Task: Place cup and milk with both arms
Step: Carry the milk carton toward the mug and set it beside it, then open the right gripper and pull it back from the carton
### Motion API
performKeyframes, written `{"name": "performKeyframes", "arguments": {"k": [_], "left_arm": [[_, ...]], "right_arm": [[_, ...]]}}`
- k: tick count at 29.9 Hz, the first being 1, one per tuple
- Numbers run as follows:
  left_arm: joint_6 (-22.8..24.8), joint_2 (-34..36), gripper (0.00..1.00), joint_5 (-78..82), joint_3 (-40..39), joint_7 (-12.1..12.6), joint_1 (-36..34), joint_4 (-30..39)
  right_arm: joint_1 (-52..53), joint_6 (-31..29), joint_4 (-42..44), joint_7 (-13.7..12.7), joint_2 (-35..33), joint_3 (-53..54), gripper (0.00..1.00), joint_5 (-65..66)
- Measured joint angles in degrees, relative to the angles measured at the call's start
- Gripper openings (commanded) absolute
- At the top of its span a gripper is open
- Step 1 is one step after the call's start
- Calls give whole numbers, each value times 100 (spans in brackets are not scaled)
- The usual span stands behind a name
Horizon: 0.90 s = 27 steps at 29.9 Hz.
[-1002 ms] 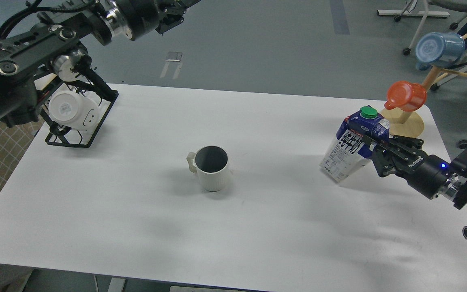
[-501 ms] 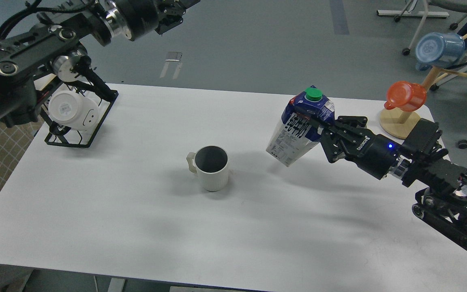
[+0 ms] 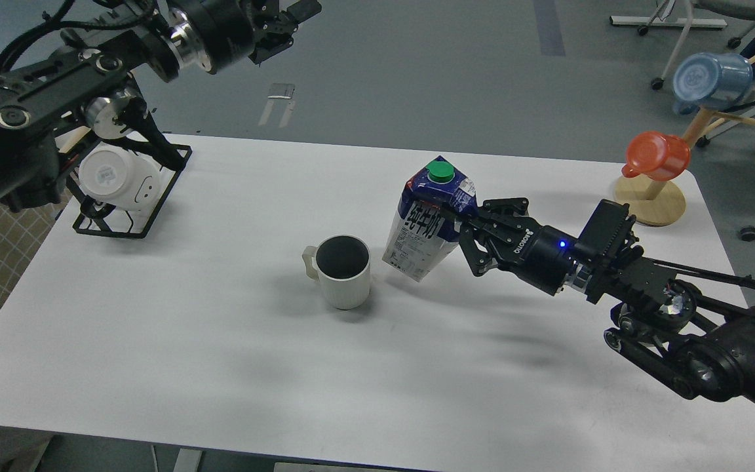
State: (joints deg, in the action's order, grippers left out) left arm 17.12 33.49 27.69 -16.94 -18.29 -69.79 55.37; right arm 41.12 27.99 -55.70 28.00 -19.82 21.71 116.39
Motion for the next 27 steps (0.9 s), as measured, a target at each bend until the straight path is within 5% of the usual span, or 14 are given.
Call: {"name": "performKeyframes", "arguments": {"k": [13, 15, 17, 21, 27], "left_arm": [[2, 1, 94, 24, -12, -10, 77, 0], [2, 1, 94, 26, -11, -10, 78, 0], [2, 1, 94, 29, -11, -10, 79, 0], [2, 0, 94, 35, -12, -10, 79, 0], [2, 0, 94, 35, -12, -9, 80, 0]], "right_arm": [[-15, 1, 396, 0, 308, -243, 0, 51], [-20, 2, 412, 0, 311, -245, 21, 51], [-23, 3, 416, 0, 312, -246, 24, 51], [-37, 3, 412, 0, 312, -246, 50, 51], [-76, -1, 382, -1, 303, -249, 62, 37]]}}
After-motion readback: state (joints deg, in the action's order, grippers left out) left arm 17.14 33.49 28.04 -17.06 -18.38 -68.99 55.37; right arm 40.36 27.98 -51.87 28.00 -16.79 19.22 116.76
